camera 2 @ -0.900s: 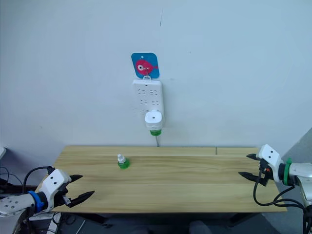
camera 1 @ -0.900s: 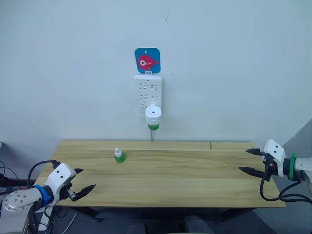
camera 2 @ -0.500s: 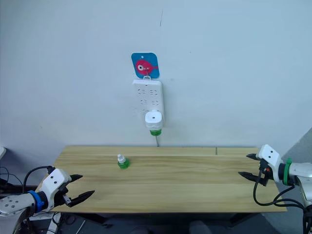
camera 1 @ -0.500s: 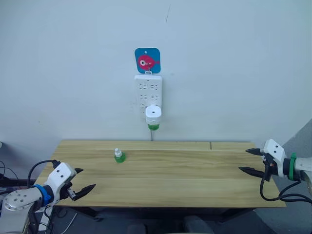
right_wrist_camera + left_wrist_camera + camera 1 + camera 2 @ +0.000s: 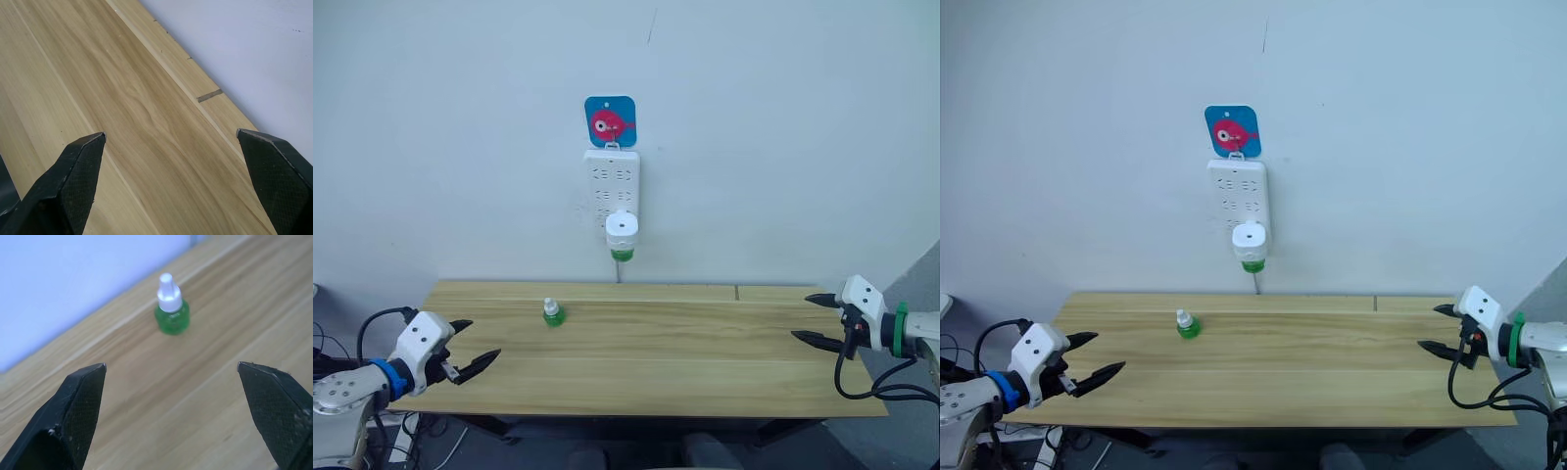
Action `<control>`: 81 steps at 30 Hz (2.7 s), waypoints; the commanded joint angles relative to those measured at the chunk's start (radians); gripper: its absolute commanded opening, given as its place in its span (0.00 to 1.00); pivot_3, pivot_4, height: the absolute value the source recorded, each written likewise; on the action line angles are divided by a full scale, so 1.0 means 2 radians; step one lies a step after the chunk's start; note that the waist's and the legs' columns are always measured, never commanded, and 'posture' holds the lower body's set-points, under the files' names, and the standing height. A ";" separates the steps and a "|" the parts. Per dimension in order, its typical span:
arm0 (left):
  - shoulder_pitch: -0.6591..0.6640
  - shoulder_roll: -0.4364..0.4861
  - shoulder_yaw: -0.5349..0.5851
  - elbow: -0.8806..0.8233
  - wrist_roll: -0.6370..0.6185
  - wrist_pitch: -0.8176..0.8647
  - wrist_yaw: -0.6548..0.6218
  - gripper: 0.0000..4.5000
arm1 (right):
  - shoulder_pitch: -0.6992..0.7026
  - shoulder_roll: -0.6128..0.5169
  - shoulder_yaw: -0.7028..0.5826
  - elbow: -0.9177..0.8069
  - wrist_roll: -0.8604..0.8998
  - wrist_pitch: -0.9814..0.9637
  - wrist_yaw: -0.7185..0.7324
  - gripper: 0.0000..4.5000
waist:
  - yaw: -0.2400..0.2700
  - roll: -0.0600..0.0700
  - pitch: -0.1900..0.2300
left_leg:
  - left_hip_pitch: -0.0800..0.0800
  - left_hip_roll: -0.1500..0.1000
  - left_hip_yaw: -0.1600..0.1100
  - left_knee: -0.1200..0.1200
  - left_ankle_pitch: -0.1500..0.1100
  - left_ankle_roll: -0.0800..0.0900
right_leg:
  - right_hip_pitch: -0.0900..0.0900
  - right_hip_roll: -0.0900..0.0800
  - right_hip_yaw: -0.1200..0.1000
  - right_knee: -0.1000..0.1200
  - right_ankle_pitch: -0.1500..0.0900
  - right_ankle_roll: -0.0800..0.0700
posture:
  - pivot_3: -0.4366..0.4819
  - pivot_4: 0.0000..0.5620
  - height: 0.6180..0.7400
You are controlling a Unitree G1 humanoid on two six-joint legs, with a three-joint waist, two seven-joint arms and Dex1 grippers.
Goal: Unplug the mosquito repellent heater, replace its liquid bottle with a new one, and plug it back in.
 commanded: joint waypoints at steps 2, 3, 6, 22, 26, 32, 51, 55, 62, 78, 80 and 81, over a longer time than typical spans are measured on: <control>-0.009 0.011 0.022 0.004 -0.023 0.005 -0.023 1.00 | 0.000 -0.006 -0.008 -0.016 0.007 -0.003 0.002 0.99 | 0.000 0.000 0.000 | 0.000 0.000 0.000 0.000 0.000 0.000 | 0.000 0.000 0.000 0.000 0.000 0.000 | 0.52 0.01 0.61; -0.016 0.009 0.026 0.011 -0.022 -0.001 -0.017 1.00 | 0.002 -0.005 -0.008 -0.017 0.007 -0.003 0.001 0.99 | 0.000 0.000 0.000 | 0.000 0.000 0.000 0.000 0.000 0.000 | 0.000 0.000 0.000 0.000 0.000 0.000 | 0.52 0.01 0.61; -0.032 0.000 0.035 0.011 -0.025 -0.004 0.006 1.00 | 0.010 -0.004 -0.011 -0.025 0.010 0.001 -0.003 0.99 | 0.000 0.000 0.000 | 0.000 0.000 -0.001 0.000 0.000 0.000 | 0.000 0.000 -0.001 0.000 0.000 0.000 | 0.52 0.02 0.61; -0.146 -0.025 -0.017 -0.138 -0.035 0.156 0.081 1.00 | 0.098 0.062 -0.032 -0.396 0.112 0.180 -0.136 0.99 | -0.005 0.000 0.000 | -0.003 0.000 -0.007 0.001 0.000 0.000 | 0.000 -0.001 -0.006 0.000 0.000 0.000 | 0.39 0.06 0.61; -0.199 -0.032 -0.046 -0.111 -0.018 0.151 0.079 1.00 | 0.097 0.078 -0.014 -0.454 0.113 0.225 -0.175 0.99 | -0.009 0.000 0.000 | -0.003 -0.001 -0.007 0.001 0.000 0.000 | 0.000 -0.001 -0.007 0.000 0.000 0.000 | 0.36 0.07 0.61; -0.276 -0.068 -0.083 -0.048 0.004 0.118 0.077 1.00 | 0.071 0.087 0.000 -0.487 0.103 0.261 -0.221 0.99 | -0.020 0.000 0.001 | -0.003 -0.001 -0.007 0.002 0.000 0.000 | 0.001 -0.001 -0.007 0.000 0.000 0.000 | 0.33 0.08 0.61; -0.415 -0.128 -0.103 0.151 0.038 0.036 0.069 1.00 | 0.075 0.100 0.000 -0.526 0.128 0.303 -0.248 0.99 | -0.051 -0.001 0.001 | -0.007 -0.001 -0.011 0.002 0.000 0.000 | 0.000 -0.001 -0.010 -0.001 0.000 0.000 | 0.28 0.09 0.61; -0.432 -0.131 -0.108 0.167 0.036 0.037 0.047 1.00 | 0.077 0.099 -0.001 -0.529 0.130 0.305 -0.249 0.99 | -0.054 -0.001 0.002 | -0.007 -0.001 -0.012 0.003 0.000 0.000 | 0.000 -0.001 -0.011 -0.001 0.000 0.000 | 0.28 0.09 0.61; -0.453 -0.130 -0.119 0.179 0.036 0.050 0.002 1.00 | 0.074 0.095 -0.002 -0.535 0.136 0.312 -0.251 0.99 | -0.058 0.001 0.005 | -0.011 -0.001 -0.015 0.007 0.000 0.000 | 0.000 -0.001 -0.013 -0.001 0.000 0.000 | 0.27 0.10 0.61; -0.482 -0.124 -0.119 0.176 0.026 0.092 -0.058 1.00 | -0.011 0.123 0.006 -0.563 0.217 0.380 -0.288 0.99 | -0.060 0.003 0.010 | -0.011 -0.002 -0.016 0.007 0.000 0.000 | -0.001 -0.001 -0.014 -0.001 0.000 0.000 | 0.25 0.11 0.61; -0.487 -0.121 -0.119 0.173 0.020 0.110 -0.078 1.00 | -0.018 0.125 0.010 -0.563 0.222 0.384 -0.290 0.99 | -0.061 0.003 0.010 | -0.011 -0.002 -0.016 0.007 0.000 0.000 | -0.001 -0.001 -0.014 -0.001 0.000 0.000 | 0.25 0.10 0.61; -0.488 -0.121 -0.120 0.171 0.019 0.115 -0.084 1.00 | -0.020 0.125 0.011 -0.564 0.225 0.386 -0.291 0.99 | -0.061 0.003 0.011 | -0.011 -0.002 -0.016 0.007 0.000 0.000 | -0.001 -0.001 -0.014 -0.001 0.000 0.000 | 0.25 0.10 0.61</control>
